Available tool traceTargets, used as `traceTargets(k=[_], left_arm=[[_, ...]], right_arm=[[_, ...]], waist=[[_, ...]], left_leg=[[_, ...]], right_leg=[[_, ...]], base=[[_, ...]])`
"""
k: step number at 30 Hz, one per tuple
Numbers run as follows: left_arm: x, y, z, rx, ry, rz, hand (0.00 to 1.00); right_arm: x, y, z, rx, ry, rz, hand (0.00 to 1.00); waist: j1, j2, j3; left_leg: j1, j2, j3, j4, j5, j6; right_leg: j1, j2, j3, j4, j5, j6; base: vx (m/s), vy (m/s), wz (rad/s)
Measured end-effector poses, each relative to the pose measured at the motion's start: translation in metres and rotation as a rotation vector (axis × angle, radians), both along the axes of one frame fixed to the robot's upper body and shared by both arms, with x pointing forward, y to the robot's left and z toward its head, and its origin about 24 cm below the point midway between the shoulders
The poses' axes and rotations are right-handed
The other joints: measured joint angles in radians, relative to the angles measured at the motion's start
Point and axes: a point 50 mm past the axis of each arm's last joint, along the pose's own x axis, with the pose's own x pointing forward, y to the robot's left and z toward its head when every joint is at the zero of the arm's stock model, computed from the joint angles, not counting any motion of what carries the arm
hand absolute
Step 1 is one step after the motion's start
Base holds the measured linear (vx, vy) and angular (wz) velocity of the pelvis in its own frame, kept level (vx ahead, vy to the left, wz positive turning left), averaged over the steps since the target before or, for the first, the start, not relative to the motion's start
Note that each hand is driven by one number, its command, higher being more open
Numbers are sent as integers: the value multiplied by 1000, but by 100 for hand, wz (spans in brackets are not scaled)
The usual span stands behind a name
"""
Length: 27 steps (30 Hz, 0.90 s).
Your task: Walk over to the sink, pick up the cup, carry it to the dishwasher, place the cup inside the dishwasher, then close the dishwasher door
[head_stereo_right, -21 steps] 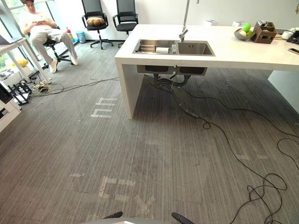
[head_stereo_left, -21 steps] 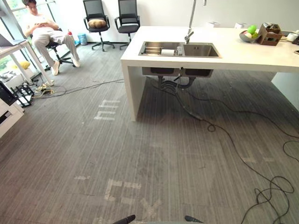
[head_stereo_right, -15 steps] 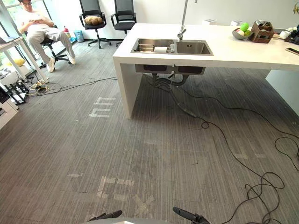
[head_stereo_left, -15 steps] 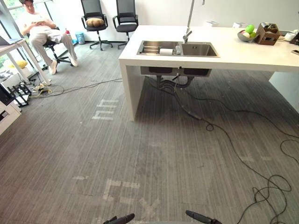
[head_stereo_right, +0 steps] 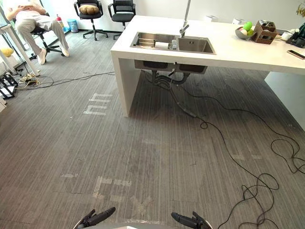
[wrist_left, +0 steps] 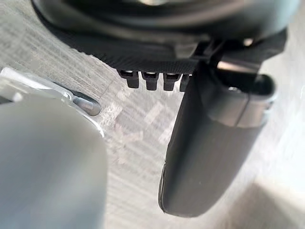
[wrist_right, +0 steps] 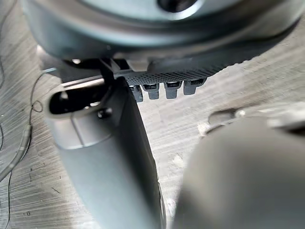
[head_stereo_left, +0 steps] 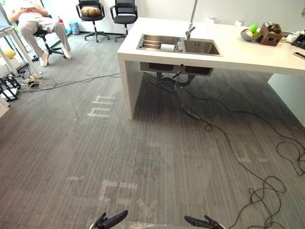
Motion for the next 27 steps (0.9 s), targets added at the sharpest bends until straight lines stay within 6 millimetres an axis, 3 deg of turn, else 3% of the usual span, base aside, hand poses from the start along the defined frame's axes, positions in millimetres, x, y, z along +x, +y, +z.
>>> traceTargets(k=[9, 12, 14, 17, 19, 23, 27], left_arm=[[-14, -2, -2, 6, 42, 146, 100], [-15, -1, -2, 5, 35, 165, 100], [-15, 1, -1, 6, 29, 178, 100], [-18, 1, -1, 12, 26, 183, 100], [-17, 2, -1, 12, 14, 203, 100], [-16, 1, -2, 4, 22, 205, 100], [-15, 2, -1, 13, 26, 203, 100]], right_arm=[[0, 7, 5, 134, -119, -33, 100], [1, 10, 8, 136, -156, -34, 100], [2, 9, 10, 121, -193, -46, 100], [8, 6, 14, 102, -272, -98, 100], [8, 7, 15, 97, -304, -120, 100], [8, 10, 14, 124, -330, -194, 100], [4, 14, 13, 162, -332, -259, 100]], waist=[[-1, 1, 3], [-4, -8, 7], [-5, -24, 12], [-13, -24, 23], [-19, -17, 32], [-30, -6, 41], [-30, -4, 50]], left_leg=[[-7, 0, -2, 8, 0, 1], [-37, -15, -3, 46, -24, 21], [-59, -39, -3, 83, -55, 42], [-38, -56, -11, 89, -64, 64], [-11, -43, -29, 96, -76, 68], [-5, 31, -83, 146, -140, 35], [17, 101, -114, 253, -275, -37]], right_leg=[[-16, -3, -3, 34, -16, -2], [-119, -41, -6, 229, -122, 6], [-176, -87, -11, 371, -186, 35], [-310, -157, -35, 691, -182, 65], [-346, -160, -43, 738, -216, 49], [-424, -120, -57, 582, -216, 35], [-502, -114, 4, 481, -131, 38]], base=[[-25, -17, 1], [-36, 7, 4], [-16, 20, 6], [13, -2, 5], [79, -49, 23], [142, -129, 35], [367, -292, 29]])
